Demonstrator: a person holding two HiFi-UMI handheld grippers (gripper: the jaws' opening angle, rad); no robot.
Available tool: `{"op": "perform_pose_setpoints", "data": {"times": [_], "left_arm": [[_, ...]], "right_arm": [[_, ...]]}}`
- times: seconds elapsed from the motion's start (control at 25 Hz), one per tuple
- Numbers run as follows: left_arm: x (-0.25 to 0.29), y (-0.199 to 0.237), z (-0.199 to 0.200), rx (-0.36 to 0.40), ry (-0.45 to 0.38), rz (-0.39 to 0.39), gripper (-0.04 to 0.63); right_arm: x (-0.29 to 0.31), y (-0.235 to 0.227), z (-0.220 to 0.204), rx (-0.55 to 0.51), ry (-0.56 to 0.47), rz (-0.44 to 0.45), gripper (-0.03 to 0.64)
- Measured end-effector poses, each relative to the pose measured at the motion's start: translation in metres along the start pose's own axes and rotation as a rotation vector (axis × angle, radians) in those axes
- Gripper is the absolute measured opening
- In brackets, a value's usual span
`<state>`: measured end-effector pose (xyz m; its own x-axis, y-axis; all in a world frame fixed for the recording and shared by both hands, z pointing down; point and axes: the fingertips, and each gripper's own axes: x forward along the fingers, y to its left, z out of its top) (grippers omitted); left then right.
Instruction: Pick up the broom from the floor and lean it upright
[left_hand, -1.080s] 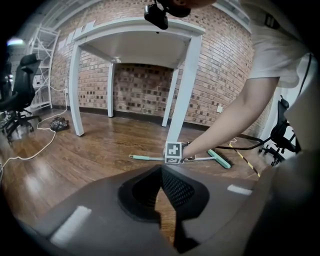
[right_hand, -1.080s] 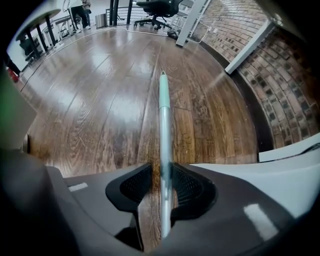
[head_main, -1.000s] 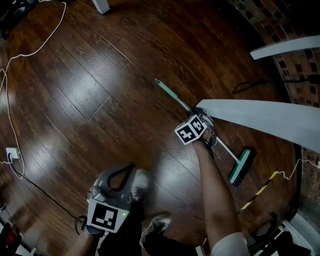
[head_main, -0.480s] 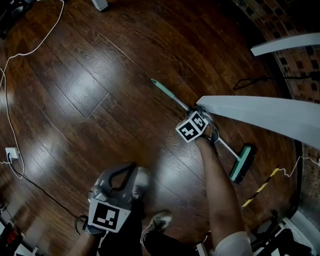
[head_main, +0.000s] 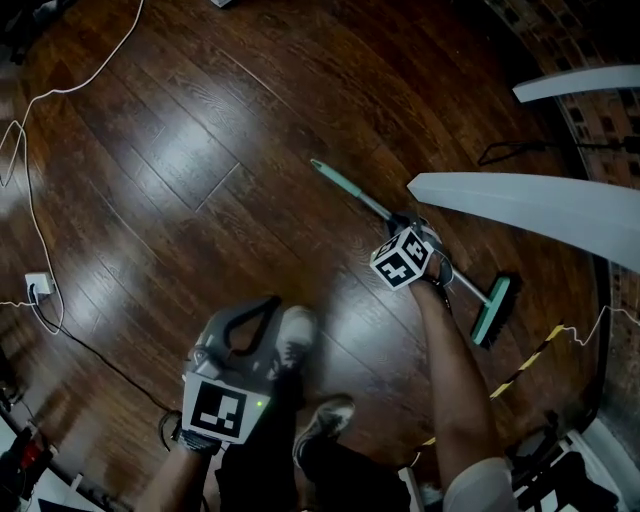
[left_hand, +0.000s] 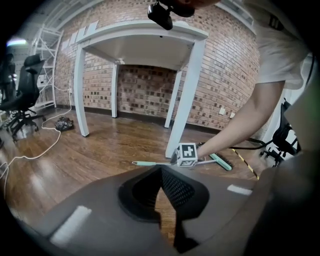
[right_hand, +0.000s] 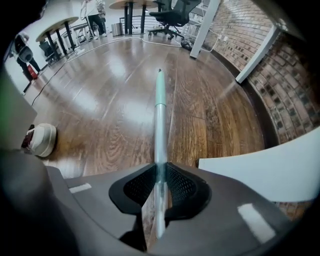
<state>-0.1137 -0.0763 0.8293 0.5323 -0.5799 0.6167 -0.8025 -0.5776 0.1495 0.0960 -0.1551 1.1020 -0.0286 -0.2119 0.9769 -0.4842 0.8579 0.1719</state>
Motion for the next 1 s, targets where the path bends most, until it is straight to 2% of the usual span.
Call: {"op": "perform_pose_setpoints", "data": {"times": [0.2, 0.44, 0.56, 0.76, 1.0], "left_arm": [[-0.034, -0.001, 0.036, -0.052, 0.010, 0.030, 0.000], [-0.060, -0.024, 0.106, 0.061, -0.045, -0.021, 0.000], [-0.069, -0.044, 0.148, 0.083, -0.069, -0.061, 0.001], [-0.069, -0.076, 0.218, 0.134, -0.122, -0.128, 0.001], [-0.051, -0.118, 0.278, 0.190, -0.170, -0.176, 0.000]], "right_arm": [[-0.064, 0.010, 0.001, -0.007, -0.032, -0.005, 0.084], [-0.158, -0.001, -0.007, 0.056, -0.083, -0.067, 0.084], [-0.214, -0.011, -0.018, 0.088, -0.131, -0.103, 0.084], [-0.295, -0.037, -0.048, 0.203, -0.184, -0.153, 0.086], [-0.362, -0.085, -0.090, 0.394, -0.262, -0.232, 0.087]]}}
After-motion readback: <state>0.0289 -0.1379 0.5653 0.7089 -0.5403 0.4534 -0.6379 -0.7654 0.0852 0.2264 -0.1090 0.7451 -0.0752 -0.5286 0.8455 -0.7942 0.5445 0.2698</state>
